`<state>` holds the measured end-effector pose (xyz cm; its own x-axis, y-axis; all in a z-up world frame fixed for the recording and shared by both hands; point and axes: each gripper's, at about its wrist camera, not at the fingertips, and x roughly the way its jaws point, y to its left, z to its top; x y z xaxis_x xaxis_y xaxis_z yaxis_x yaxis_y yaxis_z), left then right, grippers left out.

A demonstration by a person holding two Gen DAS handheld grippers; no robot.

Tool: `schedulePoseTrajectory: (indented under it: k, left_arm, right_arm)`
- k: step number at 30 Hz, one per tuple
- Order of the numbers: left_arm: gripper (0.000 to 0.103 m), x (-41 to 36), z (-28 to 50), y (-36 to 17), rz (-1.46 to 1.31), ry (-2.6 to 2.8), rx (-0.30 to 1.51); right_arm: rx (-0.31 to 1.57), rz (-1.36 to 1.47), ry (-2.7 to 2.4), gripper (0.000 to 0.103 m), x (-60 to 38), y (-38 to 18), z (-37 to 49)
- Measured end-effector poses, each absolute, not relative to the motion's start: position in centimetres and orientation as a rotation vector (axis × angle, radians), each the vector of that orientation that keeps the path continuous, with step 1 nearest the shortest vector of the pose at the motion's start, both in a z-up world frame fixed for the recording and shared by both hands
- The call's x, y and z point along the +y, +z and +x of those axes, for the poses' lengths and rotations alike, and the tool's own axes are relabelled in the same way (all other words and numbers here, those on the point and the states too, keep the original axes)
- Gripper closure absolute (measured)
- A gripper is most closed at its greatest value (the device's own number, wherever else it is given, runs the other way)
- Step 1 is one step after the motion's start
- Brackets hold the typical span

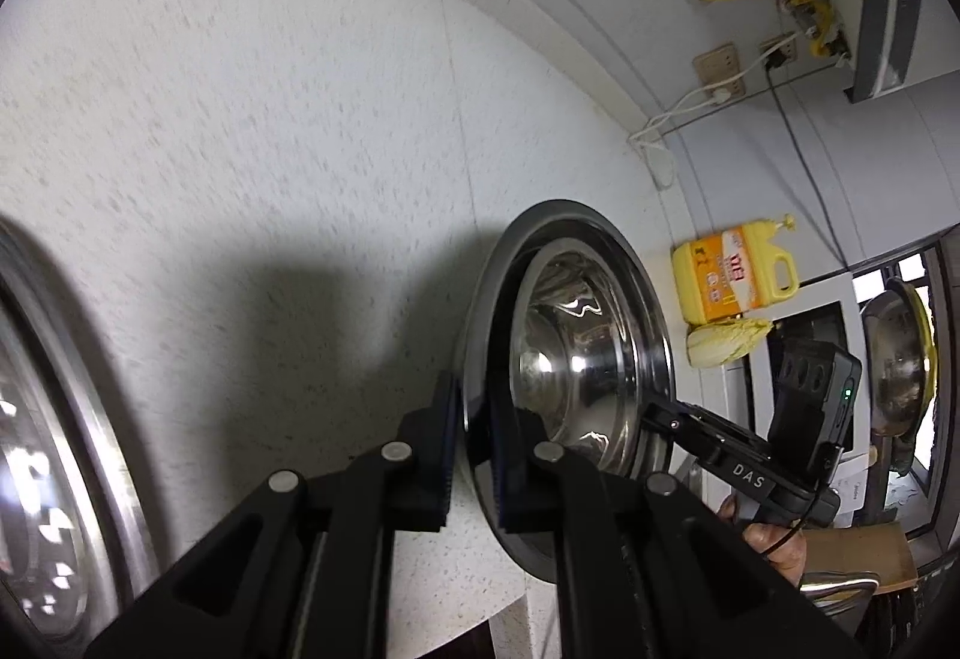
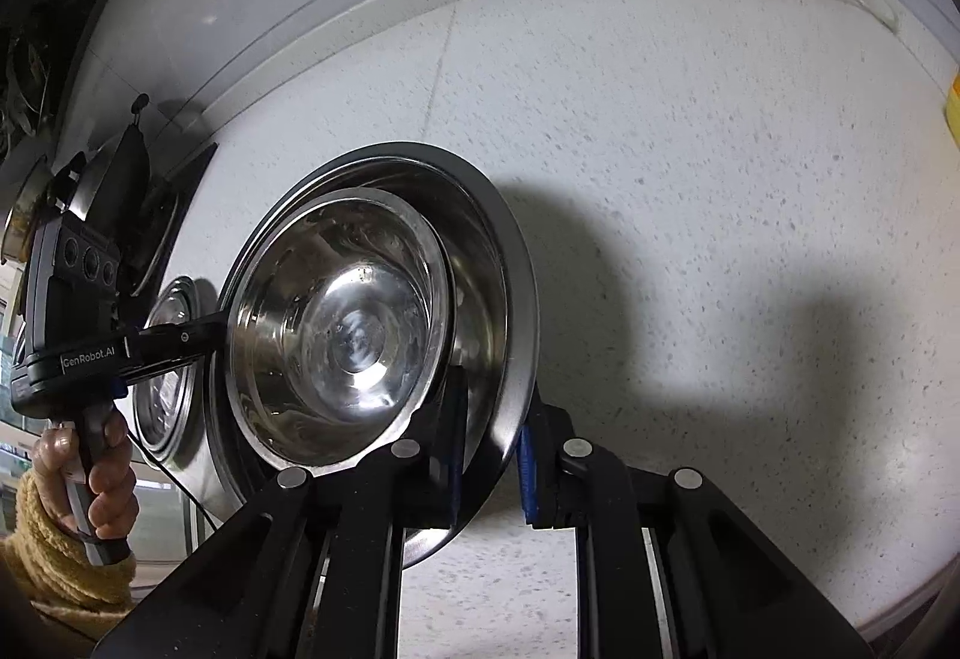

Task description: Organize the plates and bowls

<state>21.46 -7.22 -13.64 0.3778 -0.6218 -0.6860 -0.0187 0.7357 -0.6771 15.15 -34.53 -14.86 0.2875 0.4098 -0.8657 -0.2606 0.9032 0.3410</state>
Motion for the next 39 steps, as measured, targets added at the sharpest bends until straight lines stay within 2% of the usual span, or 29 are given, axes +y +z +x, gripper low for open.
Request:
schedulePoseTrajectory:
  k: [8, 16, 23, 29, 39]
  left_arm:
    - [0.094, 1.4, 12.0, -9.7, -0.688, -0.316, 1.028]
    - [0.095, 10.6, 1.8, -11.3, -0.691, -0.163, 1.031]
    - [0.097, 15.2, 0.9, -15.2, -0.708, -0.104, 1.061]
    - [0.094, 15.6, 0.9, -16.7, -0.627, -0.082, 1.083]
    - [0.092, 14.1, -0.6, -13.8, -0.372, -0.042, 0.978]
  right_arm:
    - [1.145, 0.103, 0.564, 0.089, -27.9, -11.2, 13.2]
    - [1.181, 0.046, 0.735, 0.089, -16.1, -12.3, 9.6]
    - [1.245, 0.028, 0.731, 0.089, -11.6, -15.2, 9.3]
    - [1.276, 0.029, 0.679, 0.089, -9.6, -16.8, 9.2]
    - [1.161, 0.02, 0.564, 0.082, -8.7, -15.0, 7.3]
